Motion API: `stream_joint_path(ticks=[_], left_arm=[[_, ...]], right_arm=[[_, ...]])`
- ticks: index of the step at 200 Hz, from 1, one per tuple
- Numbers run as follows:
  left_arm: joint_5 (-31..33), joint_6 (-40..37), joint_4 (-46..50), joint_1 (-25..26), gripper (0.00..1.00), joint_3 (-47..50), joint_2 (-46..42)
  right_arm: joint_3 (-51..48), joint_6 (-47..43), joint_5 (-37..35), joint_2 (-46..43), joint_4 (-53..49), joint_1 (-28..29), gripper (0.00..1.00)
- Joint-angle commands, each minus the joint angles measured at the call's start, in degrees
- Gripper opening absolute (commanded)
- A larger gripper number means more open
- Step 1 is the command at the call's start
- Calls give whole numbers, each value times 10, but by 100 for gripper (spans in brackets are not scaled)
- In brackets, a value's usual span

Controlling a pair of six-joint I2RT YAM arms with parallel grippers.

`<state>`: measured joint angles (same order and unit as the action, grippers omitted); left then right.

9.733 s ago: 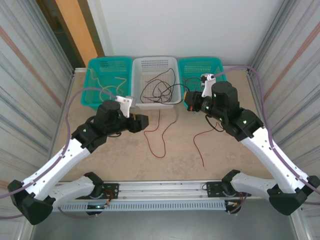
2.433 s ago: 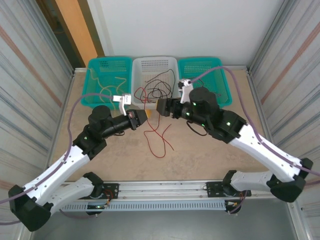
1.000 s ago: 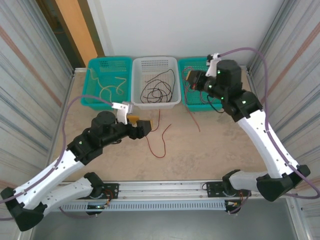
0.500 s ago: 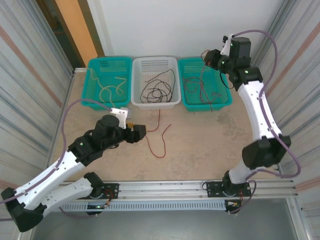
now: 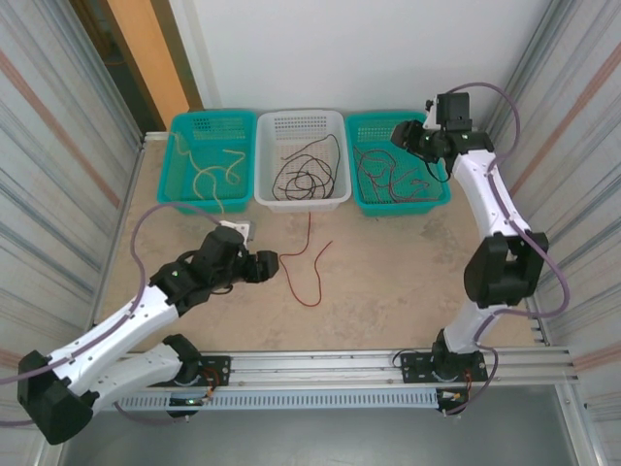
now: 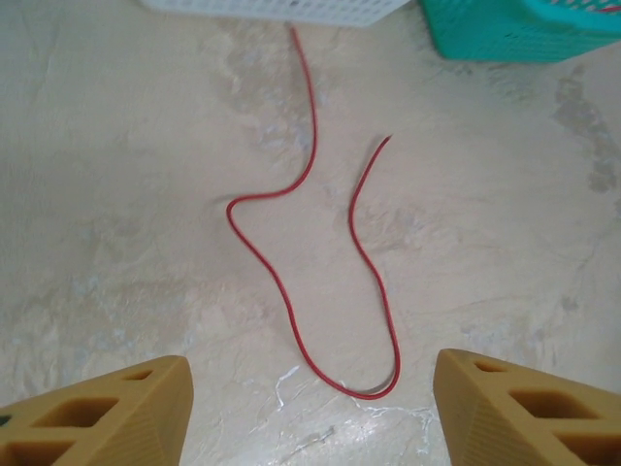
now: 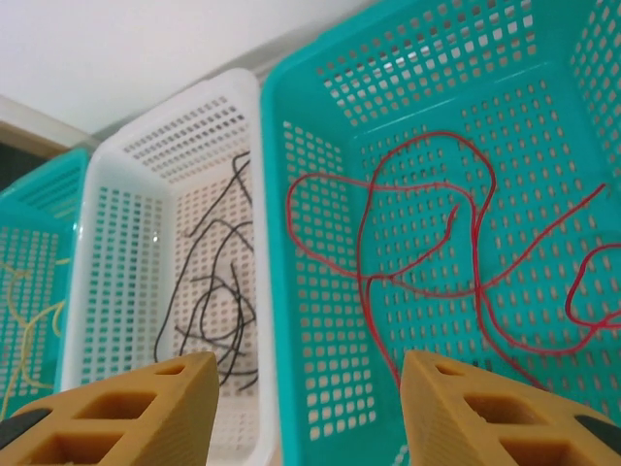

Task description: Untangle the cables

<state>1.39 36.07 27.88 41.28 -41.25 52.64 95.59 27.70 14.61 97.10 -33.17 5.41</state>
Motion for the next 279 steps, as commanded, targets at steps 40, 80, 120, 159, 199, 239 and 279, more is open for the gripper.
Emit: stream_joint_path(ticks=[40,80,120,159,199,239,279], left_arm=[[-53,91,5,-4,66,41,58],[-62,112,-31,-9,64,57,93],[-85,111,-119,-21,56,51,178],[-113,97,-169,-36,39,3,293],[-138,102,-210,-36,28,-15,369],[-159,98,-224,-37,31,-28,383],[-158,115,-221,-35,40,-10,338]], right_arm=[[-171,-35,-105,-221,-15,81,48],[-286,4,-134,-326,-48,107,46],[-369,44,-168,-401,-61,207,47],[-436,103,-208,-448,-66,294,46],[-455,122,-220,-457,-70,320,46],[-438,123,-220,-438,-65,326,44],[-422,121,-226,-420,-59,335,44]])
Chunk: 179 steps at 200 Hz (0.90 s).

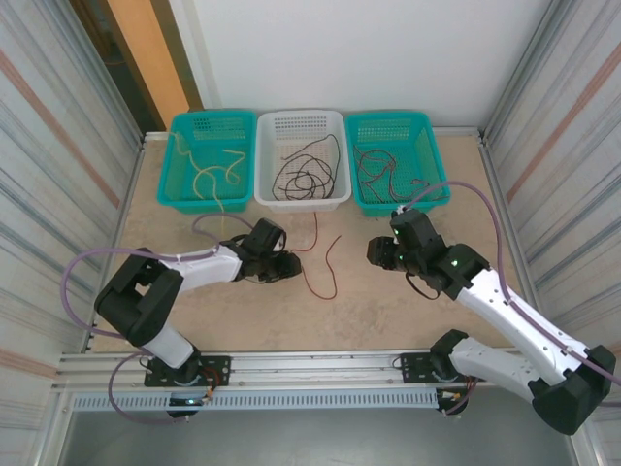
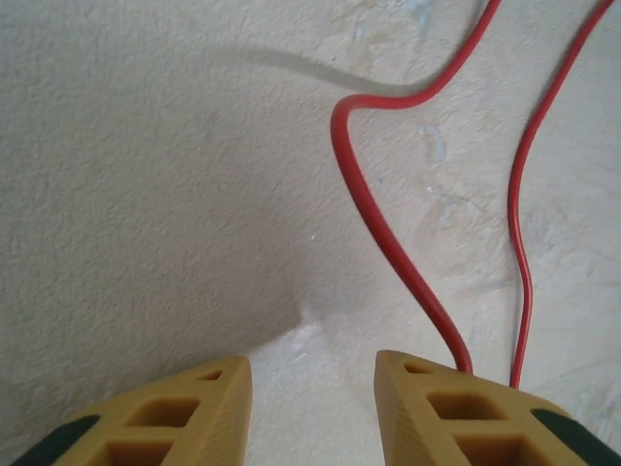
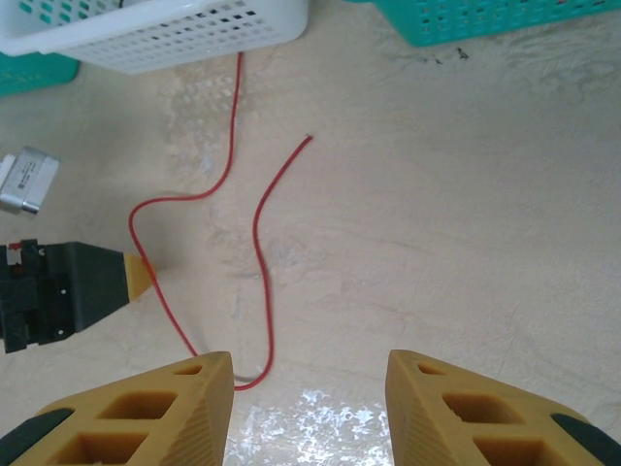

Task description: Untangle the cables

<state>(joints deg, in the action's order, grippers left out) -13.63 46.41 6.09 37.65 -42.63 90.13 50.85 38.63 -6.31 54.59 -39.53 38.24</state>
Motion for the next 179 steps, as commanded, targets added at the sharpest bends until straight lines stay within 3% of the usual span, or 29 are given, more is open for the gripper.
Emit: stream_joint_path(ticks=[1,47,106,143,179], left_arm=[[-8,13,-3,1,40,4,-38],[5,44,-37,33,42,25,-79],[-4,33,-30,29,34,-11,-15],[-1,32,-36,30,36,-8,-8],[-3,26,-46,22,19,-21,29]], right_arm=[[26,11,-17,6,4,7,44],[15,17,-19,10,10,9,45],[27,20,-31,12,-1,28,44],[21,22,-33,4,0,28,44],[22,21,-32,5,2,29,42]])
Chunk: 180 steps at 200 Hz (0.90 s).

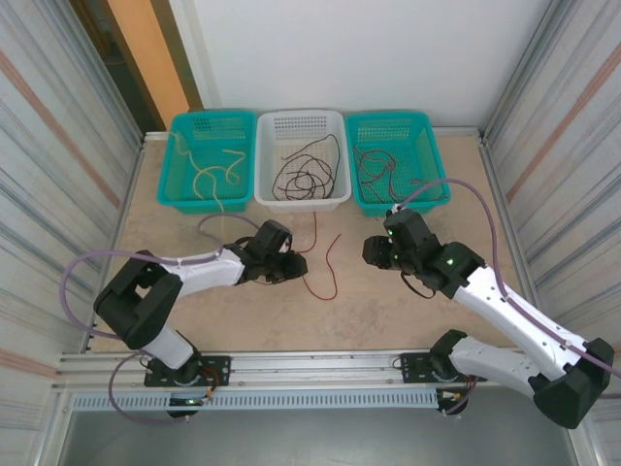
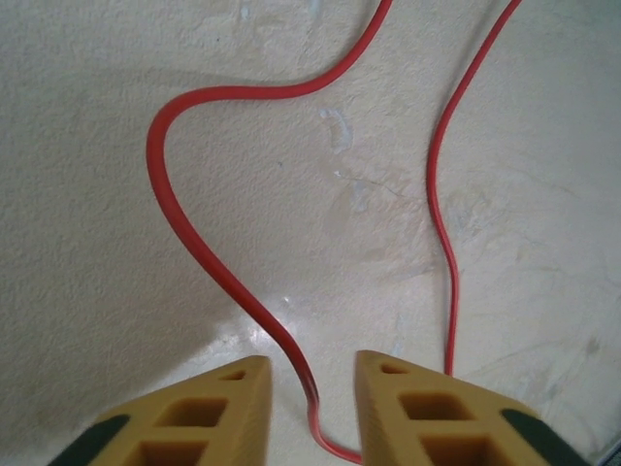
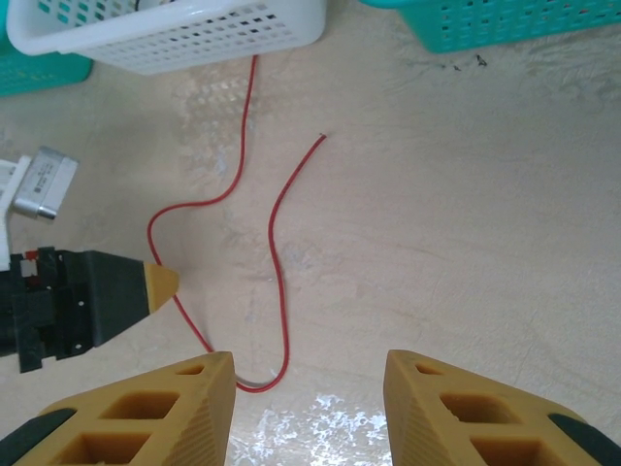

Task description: Untangle the cables

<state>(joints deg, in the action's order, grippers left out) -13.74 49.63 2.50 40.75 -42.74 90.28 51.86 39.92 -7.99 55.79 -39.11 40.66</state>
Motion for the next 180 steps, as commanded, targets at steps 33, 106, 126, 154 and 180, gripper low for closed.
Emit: stream_joint_path(ticks=[33,106,126,154,180], left_arm=[[10,-19,7,-3,7,-34,8],[117,-136,101,89,0,-90,-174],[147,-171,106,127,0,-104,-215],[186,-221,80,179,0,-106,-272],[216,-269,55,227,0,-108,-304]], right_arm=[[36,0,-13,1,-15,6,40],[86,19,27,-7,12,25,43],[98,29,21,-18,39,47,43],[111,51,26,-26,76,64,52],[110,66,46,-31,126,84,59]])
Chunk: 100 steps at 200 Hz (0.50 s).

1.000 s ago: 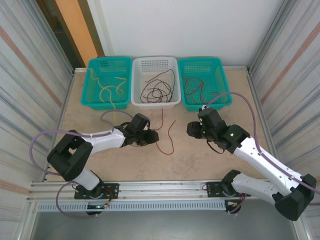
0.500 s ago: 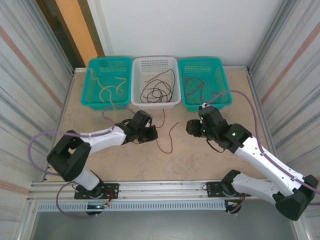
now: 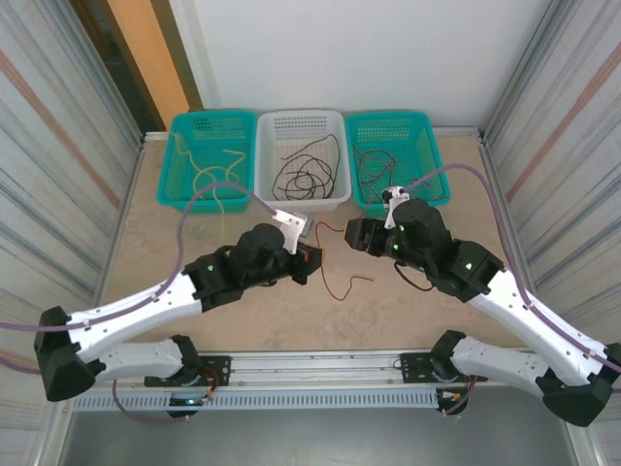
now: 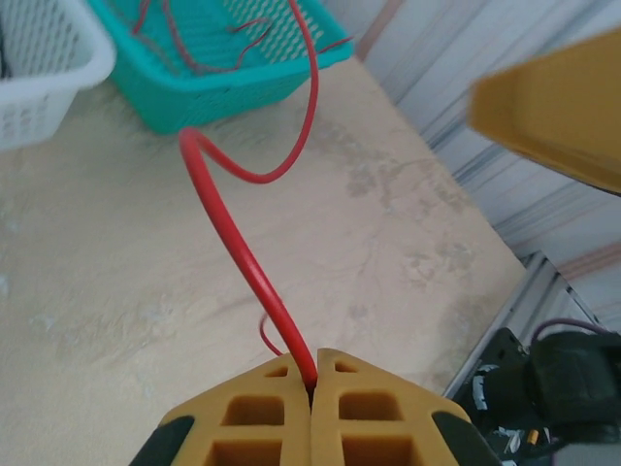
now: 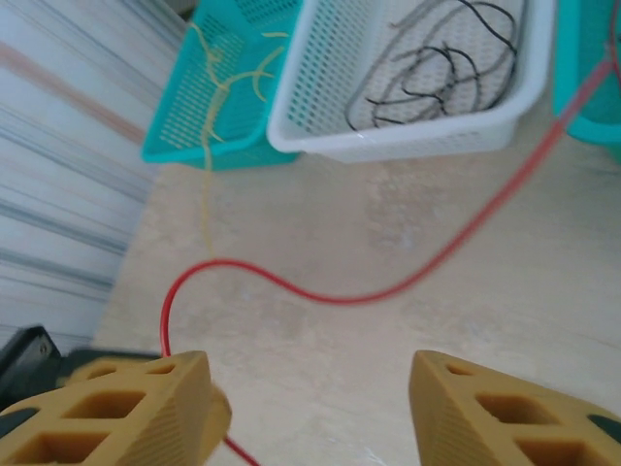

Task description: Untangle the cables

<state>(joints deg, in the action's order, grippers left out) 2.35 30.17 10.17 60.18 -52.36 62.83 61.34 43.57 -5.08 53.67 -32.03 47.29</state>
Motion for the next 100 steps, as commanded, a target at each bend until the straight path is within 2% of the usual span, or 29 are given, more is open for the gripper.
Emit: stream_joint_path(ticks=[1,63,100], left_arm=[[56,-76,-22,34,0,-12,-30],[124,-119,-52,50,0,9,-109],[117,-150,-82,50,0,29,-161]], right_arm=[[15,30,17,-10,57,19,59],[19,40,-2,-11,89,84,66],[20,65,29,-3,151,88,72]])
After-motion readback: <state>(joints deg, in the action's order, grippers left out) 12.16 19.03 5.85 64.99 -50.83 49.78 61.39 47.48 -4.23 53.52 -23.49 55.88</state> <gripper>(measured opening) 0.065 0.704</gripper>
